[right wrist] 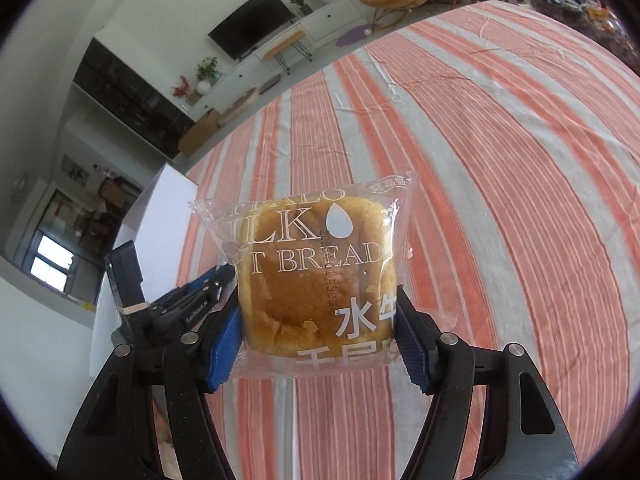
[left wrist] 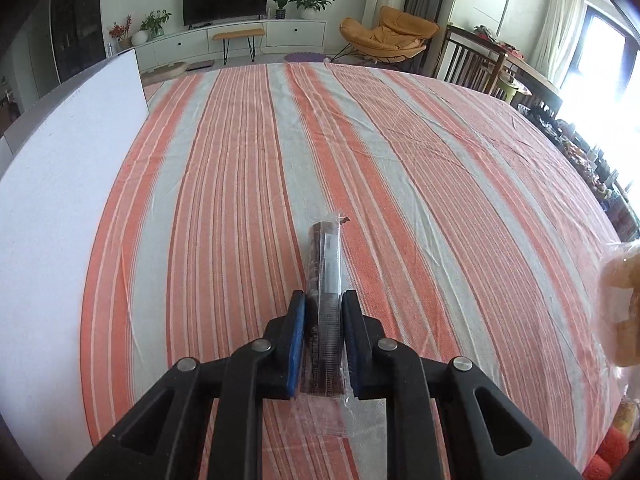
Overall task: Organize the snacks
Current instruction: 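Carry both snacks into the cardboard box and open both grippers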
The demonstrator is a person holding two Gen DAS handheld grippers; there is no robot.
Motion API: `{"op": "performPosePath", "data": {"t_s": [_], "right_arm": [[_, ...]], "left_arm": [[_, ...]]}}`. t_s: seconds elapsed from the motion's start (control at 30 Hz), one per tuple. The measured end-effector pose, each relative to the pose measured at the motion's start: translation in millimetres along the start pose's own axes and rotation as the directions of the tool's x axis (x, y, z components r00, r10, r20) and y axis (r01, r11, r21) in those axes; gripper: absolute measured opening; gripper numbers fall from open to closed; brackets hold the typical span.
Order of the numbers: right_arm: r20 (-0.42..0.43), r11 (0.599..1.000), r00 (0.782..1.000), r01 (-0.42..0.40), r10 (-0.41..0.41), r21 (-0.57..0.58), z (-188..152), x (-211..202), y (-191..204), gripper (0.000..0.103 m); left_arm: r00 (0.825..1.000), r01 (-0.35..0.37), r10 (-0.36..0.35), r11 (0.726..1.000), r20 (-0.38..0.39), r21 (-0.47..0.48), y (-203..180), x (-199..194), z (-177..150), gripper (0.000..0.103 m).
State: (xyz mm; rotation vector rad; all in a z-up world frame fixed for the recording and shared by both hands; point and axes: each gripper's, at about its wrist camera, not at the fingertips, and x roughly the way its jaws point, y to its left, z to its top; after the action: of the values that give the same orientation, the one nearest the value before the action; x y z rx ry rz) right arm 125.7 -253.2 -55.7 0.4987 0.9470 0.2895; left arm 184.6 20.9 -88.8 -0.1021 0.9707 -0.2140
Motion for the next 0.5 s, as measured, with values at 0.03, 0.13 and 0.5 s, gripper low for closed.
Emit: {"op": "performPosePath", "data": {"t_s": [0.03,0.13,0.5], "right_arm": [[0.001,1.0,1.0,0.008,-0.008,0.0,-8.8,-4.7,0.6,0.071],[0.011,1.0,1.0,0.011,-0.011,0.015,-20.0,-15.5,6.8,0.071],[-0.056,0.913,0.955,-0.296,0.292,-0.28,1.5,-19.6,222.1,0.071]], "left_arm": [[0.999,0.044,-0.044,0.999,-0.001,-0.031,1.8,-7.9,-4.0,0.017],[0.986,0.167,-0.164,0.983,0.042,-0.08,0.9,-52.2,-15.7,0.017],[0.947,0.229,-0.18,0.959,0.266,-0.166,95.7,-272.7,-35.5,0.018]]}}
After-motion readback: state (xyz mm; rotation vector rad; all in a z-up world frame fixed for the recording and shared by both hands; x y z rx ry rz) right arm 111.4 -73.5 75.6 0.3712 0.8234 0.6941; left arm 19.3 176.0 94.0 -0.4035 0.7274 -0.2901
